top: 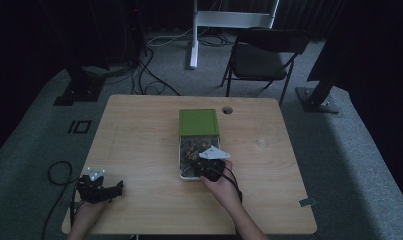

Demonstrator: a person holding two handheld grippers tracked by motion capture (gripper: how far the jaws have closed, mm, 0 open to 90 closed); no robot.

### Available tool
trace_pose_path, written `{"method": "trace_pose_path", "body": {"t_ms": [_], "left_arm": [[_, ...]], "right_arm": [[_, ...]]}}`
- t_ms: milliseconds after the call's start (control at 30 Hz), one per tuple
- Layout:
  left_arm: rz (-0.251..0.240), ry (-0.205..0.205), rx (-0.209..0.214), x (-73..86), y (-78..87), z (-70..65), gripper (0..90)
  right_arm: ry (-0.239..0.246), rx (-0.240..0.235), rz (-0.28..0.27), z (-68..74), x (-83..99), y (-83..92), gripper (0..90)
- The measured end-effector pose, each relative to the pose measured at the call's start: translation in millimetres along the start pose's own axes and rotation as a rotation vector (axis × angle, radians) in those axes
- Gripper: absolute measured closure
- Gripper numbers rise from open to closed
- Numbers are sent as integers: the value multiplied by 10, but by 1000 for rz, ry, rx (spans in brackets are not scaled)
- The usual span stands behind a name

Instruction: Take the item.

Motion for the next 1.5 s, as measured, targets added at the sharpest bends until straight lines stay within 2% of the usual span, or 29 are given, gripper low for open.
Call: {"method": "trace_pose_path", "body": {"t_ms": [333,867,1233,1500], "left_arm": [[0,0,0,0,0,0,17],[-1,-1,0,-1,0,1,17],[0,0,0,-1,0,0,17],[0,3,1,0,0,-2,17]], "right_arm": [[41,-31,-28,31,-83,111,708],[40,-58,-112,22,-322,353,713],[27,-42,-143,-109,-406,469,713],[14,-5,-173,-273,-452,582,713]]}}
Point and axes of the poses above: each handheld gripper's, and its own axes: y roughly backward along the jaws, x roughly out of its underside, z roughly to its left, the point moved 6 cm from there along -y, roughly forward along the jaws, and after that the axes turned 1 degree about y, right-handed, at the moved point
